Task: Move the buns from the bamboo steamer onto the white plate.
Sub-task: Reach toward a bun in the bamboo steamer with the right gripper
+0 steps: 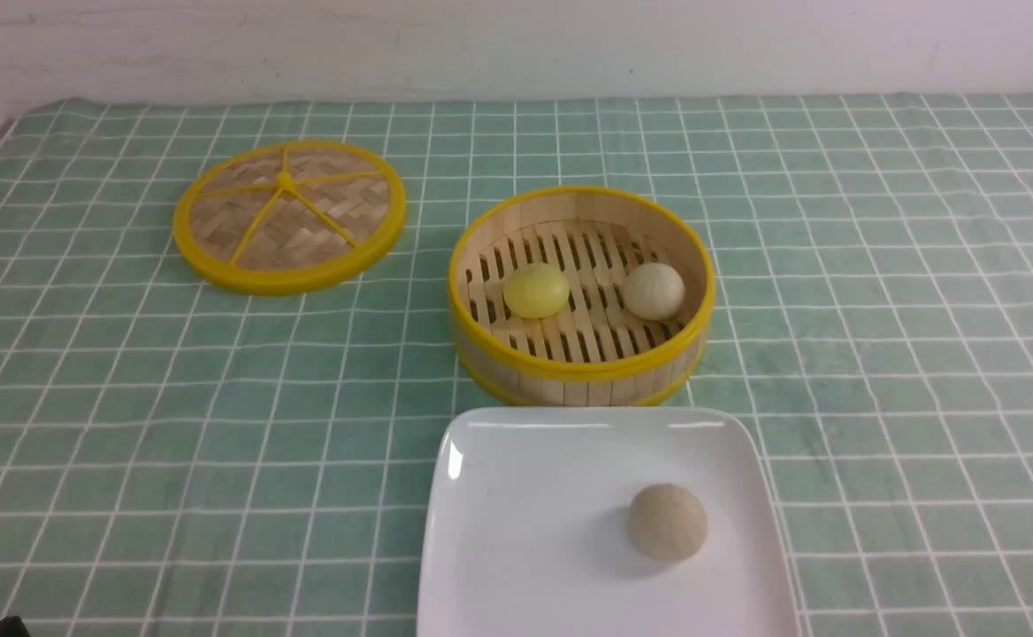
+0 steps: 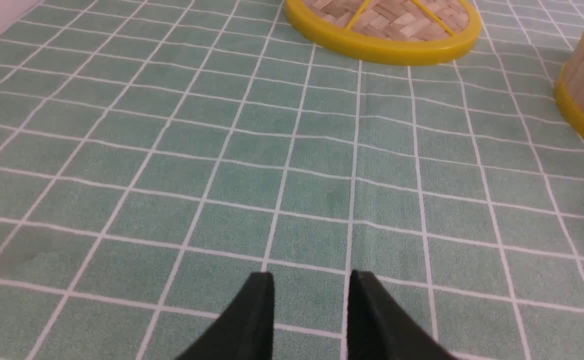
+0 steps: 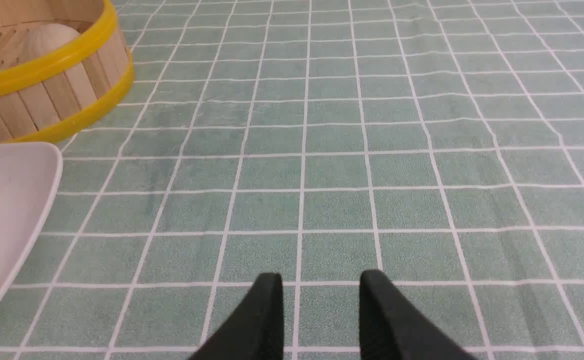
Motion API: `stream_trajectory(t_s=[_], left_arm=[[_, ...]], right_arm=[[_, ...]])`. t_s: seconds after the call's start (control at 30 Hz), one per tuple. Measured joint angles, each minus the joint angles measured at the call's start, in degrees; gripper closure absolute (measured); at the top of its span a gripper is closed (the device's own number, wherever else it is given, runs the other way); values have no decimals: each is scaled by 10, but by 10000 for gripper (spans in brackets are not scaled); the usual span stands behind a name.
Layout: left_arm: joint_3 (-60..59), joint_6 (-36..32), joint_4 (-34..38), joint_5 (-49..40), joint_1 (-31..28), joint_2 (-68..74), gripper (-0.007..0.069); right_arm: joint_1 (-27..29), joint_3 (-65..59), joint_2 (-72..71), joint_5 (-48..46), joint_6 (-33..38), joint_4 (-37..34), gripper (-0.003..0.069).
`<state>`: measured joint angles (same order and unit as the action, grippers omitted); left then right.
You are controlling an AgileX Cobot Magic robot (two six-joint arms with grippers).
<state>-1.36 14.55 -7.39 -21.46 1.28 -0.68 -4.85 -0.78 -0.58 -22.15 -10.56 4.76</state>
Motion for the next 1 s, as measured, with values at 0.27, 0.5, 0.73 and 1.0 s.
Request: stream_trajectory(t_s=[0.27,0.5,0.73,1.0], left_arm=[[0,0,0,0,0,0,384],[0,0,-7,0,0,0,384],[0,0,-16,0,0,0,384],[0,0,-23,0,0,0,384]], right_arm=[[0,0,0,0,0,0,419],[0,0,0,0,0,0,419],[0,0,0,0,0,0,419],[0,0,0,0,0,1,419]])
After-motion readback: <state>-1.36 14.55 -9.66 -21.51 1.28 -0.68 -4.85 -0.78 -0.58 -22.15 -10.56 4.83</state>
